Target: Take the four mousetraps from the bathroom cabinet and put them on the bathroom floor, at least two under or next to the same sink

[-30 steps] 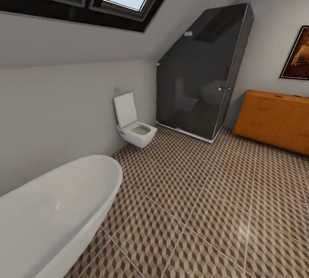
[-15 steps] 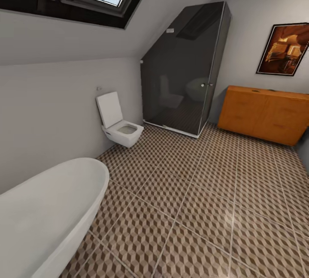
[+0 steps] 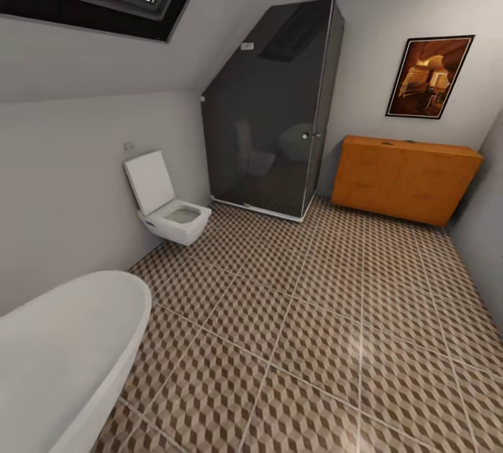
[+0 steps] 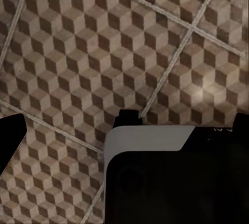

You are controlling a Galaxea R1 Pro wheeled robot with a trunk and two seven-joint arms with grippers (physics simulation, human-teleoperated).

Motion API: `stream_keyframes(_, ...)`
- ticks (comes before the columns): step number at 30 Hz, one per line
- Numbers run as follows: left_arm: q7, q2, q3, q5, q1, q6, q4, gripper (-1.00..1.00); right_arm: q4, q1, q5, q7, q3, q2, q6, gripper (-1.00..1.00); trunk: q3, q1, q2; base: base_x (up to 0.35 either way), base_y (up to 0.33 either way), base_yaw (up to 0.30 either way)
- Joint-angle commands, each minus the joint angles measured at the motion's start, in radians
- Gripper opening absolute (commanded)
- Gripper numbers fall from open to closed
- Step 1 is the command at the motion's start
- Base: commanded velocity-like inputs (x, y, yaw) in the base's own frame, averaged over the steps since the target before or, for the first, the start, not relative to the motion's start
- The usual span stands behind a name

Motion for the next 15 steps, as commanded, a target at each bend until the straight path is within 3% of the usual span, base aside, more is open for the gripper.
stream_keyframes(1, 0.001, -0.001, -0.008, 0.008, -0.001, -0.004, 0.003, 1.0, 0.001, -0.001, -0.009, -0.002, 0.009, 0.001, -0.003, 1.0, -0.001, 0.001, -0.001, 0.308, 0.0, -0.043)
stream_keyframes(9, 0.001, -0.001, -0.008, 0.008, -0.001, -0.003, 0.003, 1.0, 0.001, -0.001, -0.009, -0.003, 0.009, 0.001, -0.003, 1.0, -0.001, 0.001, -0.001, 0.322, 0.0, -0.032)
stream_keyframes(15, 0.001, -0.001, -0.008, 0.008, -0.001, -0.003, 0.003, 1.0, 0.001, -0.001, -0.009, -0.003, 0.009, 0.0, -0.003, 1.0, -0.001, 0.001, -0.001, 0.328, 0.0, -0.179)
